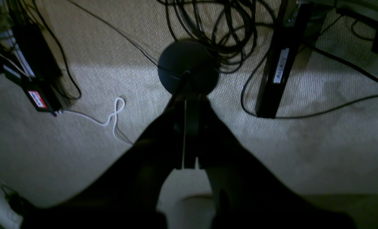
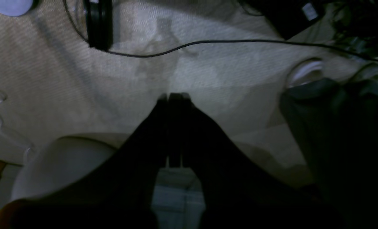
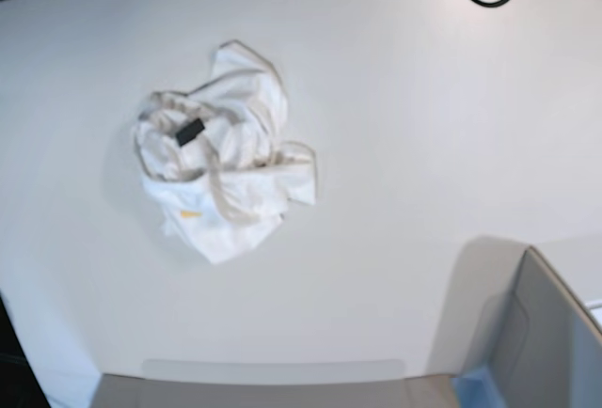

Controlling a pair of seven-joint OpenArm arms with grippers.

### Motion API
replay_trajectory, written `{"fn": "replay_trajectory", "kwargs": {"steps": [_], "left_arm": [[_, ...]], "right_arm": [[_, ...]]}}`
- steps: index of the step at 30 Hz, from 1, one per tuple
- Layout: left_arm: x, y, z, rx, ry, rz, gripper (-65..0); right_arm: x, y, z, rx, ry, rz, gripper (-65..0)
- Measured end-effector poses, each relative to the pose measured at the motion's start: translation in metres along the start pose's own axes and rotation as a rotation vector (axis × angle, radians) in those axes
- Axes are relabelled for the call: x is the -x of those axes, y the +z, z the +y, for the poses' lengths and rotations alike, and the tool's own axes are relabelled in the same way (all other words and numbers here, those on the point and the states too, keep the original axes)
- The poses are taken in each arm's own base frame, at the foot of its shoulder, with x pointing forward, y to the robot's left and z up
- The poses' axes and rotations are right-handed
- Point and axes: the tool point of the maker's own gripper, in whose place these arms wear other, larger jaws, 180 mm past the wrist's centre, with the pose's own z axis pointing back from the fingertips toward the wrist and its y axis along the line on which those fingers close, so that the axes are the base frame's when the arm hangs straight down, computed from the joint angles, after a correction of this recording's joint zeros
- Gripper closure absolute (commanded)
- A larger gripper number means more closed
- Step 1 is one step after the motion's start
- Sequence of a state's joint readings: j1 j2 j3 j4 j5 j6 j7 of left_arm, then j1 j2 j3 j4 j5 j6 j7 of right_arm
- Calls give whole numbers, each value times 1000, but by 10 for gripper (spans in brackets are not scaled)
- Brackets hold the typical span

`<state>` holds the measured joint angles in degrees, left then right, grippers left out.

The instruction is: Layout the t-shirt on the table in an organized manner, then fold the t-shirt properly

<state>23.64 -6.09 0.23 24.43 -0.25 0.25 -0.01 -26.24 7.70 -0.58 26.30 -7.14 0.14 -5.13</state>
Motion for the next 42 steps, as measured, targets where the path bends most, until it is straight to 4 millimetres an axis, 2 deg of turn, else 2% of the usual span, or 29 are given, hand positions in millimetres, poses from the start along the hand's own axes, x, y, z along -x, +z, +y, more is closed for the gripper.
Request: {"fn": "replay_trajectory", "kwargs": {"steps": [3, 8, 13, 18, 22, 24, 29, 32, 35, 36, 37, 40, 42], "left_arm": [[5, 11, 3, 0, -3, -37, -3], [10, 31, 7, -2, -8, -94, -1], [14, 53, 11, -4, -11, -135, -1], [1, 84, 16, -4, -9, -226, -1], [-12, 118, 21, -4, -10, -311, -1], [-17, 134, 23, 3, 13, -336, -1], [-31, 170, 41, 32, 93, -392, -1], [-46, 189, 65, 9, 130, -440, -1], [-59, 208, 79, -24, 150, -493, -1], [-61, 212, 80, -23, 149, -496, -1], [-63, 216, 80, -16, 146, -502, -1], [-76, 229, 88, -37, 156, -543, -1], [-92, 238, 94, -50, 155, -592, -1]], "right_arm": [[11, 6, -2, 10, 11, -8, -1], [28, 19, 11, -14, 24, -32, -1], [28, 41, 25, -58, 18, -131, -1], [43, 67, 57, -189, -51, -150, -1], [51, 92, 54, -224, -110, -165, 0], [41, 107, 53, -232, -91, -212, 0], [12, 152, 74, -310, -119, -333, 0], [-3, 171, 54, -254, -166, -391, 0], [-35, 198, 19, -163, -199, -515, 0], [-44, 208, 14, -147, -178, -546, 0], [-52, 220, 12, -134, -177, -581, 0], [-68, 243, 28, -181, -172, -594, 0], [-95, 268, 23, -178, -155, -670, 0]]}}
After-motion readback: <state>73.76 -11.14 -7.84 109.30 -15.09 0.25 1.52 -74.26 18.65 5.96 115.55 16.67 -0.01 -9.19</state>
